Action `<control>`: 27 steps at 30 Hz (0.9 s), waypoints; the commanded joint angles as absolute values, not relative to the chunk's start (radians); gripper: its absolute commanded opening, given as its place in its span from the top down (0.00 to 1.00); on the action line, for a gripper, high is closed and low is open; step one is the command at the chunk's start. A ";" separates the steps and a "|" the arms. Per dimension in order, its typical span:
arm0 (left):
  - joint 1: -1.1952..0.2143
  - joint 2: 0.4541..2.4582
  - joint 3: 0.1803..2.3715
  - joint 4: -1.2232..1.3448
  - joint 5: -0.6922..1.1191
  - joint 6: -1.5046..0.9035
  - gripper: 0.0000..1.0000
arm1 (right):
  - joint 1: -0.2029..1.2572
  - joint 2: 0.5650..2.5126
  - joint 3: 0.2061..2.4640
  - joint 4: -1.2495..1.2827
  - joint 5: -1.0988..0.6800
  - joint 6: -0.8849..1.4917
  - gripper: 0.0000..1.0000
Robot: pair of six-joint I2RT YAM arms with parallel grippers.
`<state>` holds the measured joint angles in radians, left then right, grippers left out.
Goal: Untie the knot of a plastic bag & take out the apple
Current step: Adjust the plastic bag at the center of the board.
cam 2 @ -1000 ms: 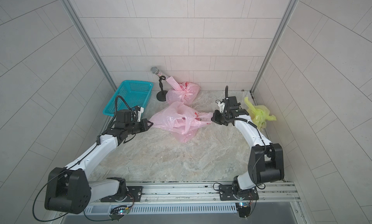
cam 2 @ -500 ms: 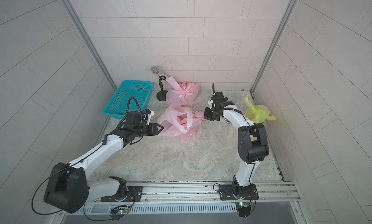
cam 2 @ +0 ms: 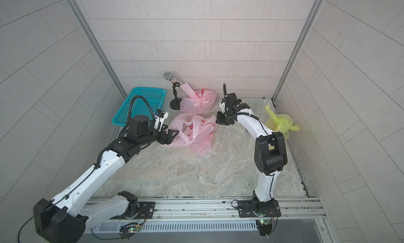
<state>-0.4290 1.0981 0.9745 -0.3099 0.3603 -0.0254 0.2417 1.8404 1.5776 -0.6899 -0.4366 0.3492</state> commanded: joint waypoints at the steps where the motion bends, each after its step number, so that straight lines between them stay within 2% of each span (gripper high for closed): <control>1: -0.460 1.120 1.003 -0.369 0.316 0.187 0.00 | 0.248 1.852 1.585 -0.739 -0.431 0.326 0.73; 13: -0.503 1.415 1.228 -0.345 0.256 0.541 0.00 | 0.255 1.819 1.546 -0.734 -0.470 0.305 0.68; 16: -0.503 1.498 1.268 -0.327 0.247 0.607 0.03 | 0.255 1.810 1.540 -0.733 -0.477 0.300 0.68; 22: -0.500 1.616 1.322 -0.259 0.197 0.656 0.23 | 0.255 1.792 1.534 -0.746 -0.509 0.272 0.68; 24: -0.499 1.637 1.347 -0.244 0.201 0.653 0.27 | 0.258 1.789 1.534 -0.754 -0.515 0.263 0.68; 27: -0.500 1.665 1.382 -0.229 0.215 0.640 0.47 | 0.264 1.786 1.535 -0.765 -0.514 0.250 0.68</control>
